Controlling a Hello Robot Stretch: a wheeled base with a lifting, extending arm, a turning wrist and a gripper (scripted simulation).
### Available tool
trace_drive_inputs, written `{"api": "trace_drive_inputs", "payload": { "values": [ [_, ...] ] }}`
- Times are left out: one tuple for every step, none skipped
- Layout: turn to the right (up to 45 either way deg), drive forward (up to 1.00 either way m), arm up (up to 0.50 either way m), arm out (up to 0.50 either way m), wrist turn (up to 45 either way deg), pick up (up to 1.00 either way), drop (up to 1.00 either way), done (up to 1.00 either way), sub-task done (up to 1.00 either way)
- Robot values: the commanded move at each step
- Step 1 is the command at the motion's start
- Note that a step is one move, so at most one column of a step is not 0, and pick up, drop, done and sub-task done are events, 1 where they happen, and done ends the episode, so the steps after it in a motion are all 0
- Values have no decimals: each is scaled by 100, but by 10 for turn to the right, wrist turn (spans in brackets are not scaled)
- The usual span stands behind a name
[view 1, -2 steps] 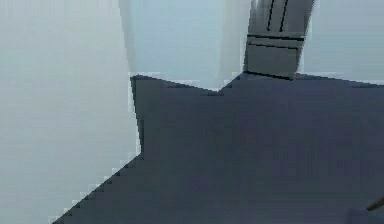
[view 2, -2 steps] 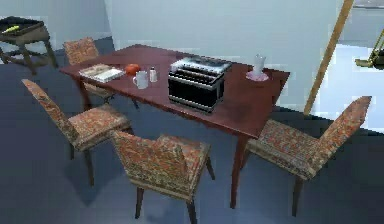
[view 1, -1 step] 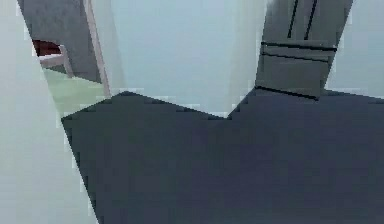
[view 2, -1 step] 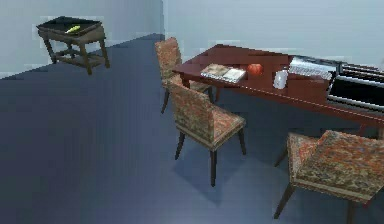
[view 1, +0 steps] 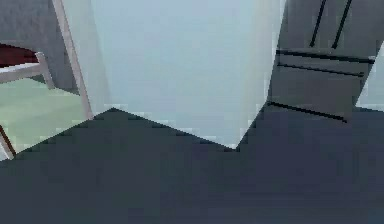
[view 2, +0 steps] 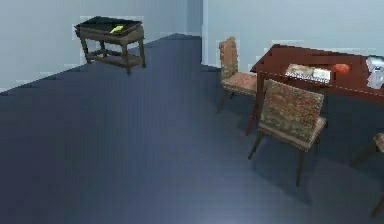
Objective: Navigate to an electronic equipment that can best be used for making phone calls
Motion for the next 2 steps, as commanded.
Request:
{"api": "trace_drive_inputs", "payload": {
  "values": [
    [420, 0, 0, 0, 0, 0, 0, 0, 0],
    [0, 5, 0, 0, 0, 0, 0, 0, 0]
  ]
}}
